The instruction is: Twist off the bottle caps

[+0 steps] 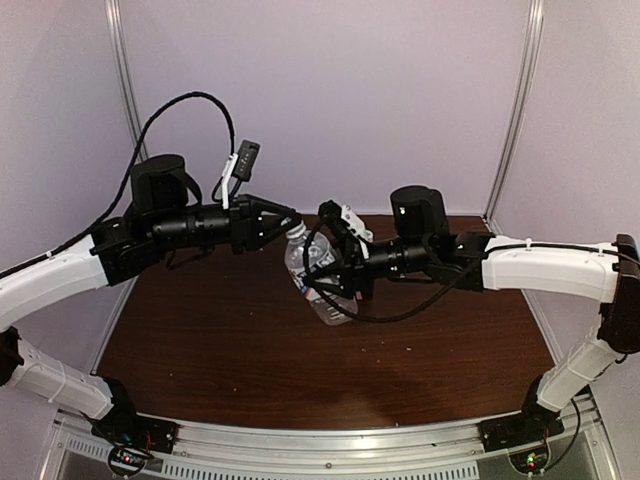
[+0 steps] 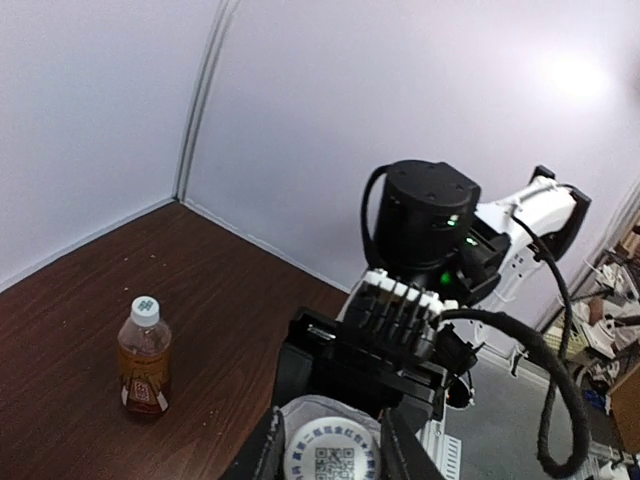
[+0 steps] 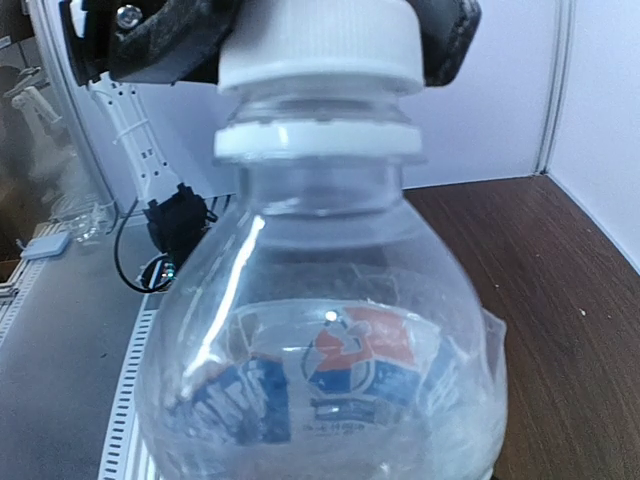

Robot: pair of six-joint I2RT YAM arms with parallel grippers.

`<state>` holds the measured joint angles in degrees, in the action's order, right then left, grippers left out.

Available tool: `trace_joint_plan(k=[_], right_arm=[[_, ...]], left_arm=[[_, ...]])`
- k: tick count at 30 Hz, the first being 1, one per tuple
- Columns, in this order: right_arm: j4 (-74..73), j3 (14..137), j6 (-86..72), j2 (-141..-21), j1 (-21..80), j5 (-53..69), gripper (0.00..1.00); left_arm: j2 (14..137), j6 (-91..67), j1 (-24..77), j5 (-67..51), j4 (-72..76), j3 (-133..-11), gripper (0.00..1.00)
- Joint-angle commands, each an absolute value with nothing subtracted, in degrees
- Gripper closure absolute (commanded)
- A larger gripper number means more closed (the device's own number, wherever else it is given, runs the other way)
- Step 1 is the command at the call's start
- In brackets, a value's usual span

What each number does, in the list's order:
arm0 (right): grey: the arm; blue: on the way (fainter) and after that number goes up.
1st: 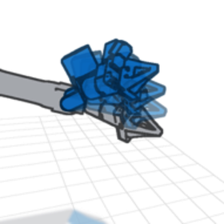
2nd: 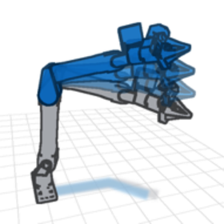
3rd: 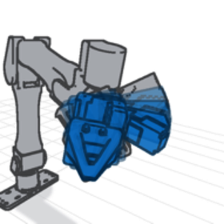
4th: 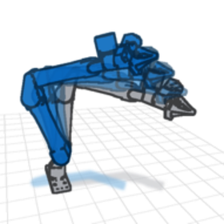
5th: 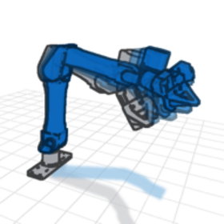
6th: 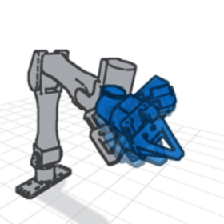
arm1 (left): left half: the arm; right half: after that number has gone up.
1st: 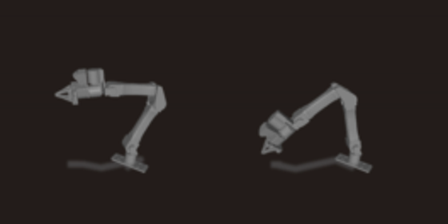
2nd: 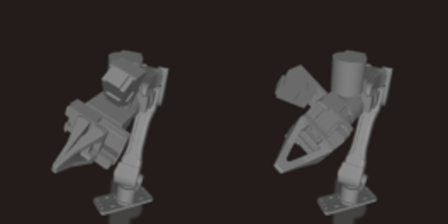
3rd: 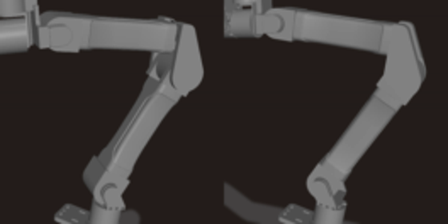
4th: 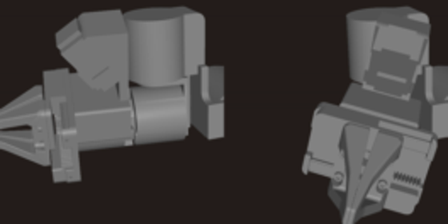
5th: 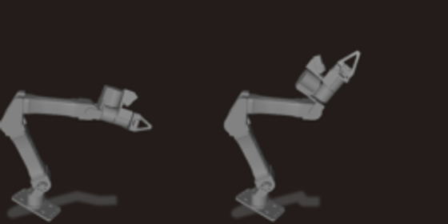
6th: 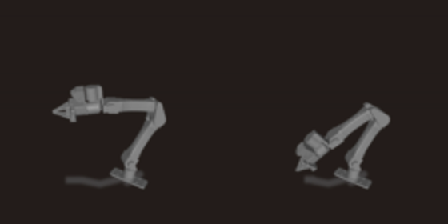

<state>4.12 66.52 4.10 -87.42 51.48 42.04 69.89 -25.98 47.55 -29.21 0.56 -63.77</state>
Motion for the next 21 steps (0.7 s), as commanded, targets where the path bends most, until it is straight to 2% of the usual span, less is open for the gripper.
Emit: trace_joint_plan(k=[1, 5, 10, 21], right_arm=[[5.17, 67.77, 2.12, -87.22, 51.33, 26.91, 0.55], [5.19, 67.55, 2.25, -87.32, 51.33, 26.93, 0.55], [5.48, 66.6, 3.36, -86.39, 51.33, 30.84, 0.55], [7.12, 64.79, 3.34, -85.21, 50.8, 39.28, 0.55]], left_arm=[[71.21, -34.18, 50.89, -13.27, 0.44, -67.05, 0.78], [72.61, -33.52, 51.15, -13.04, -1.18, -68.81, 0.75], [73.19, -30.85, 51.14, -16.9, -0.3, -68.73, 0.56], [68.88, -24.21, 51.06, -19.82, -1.73, -67.39, 0.29]])
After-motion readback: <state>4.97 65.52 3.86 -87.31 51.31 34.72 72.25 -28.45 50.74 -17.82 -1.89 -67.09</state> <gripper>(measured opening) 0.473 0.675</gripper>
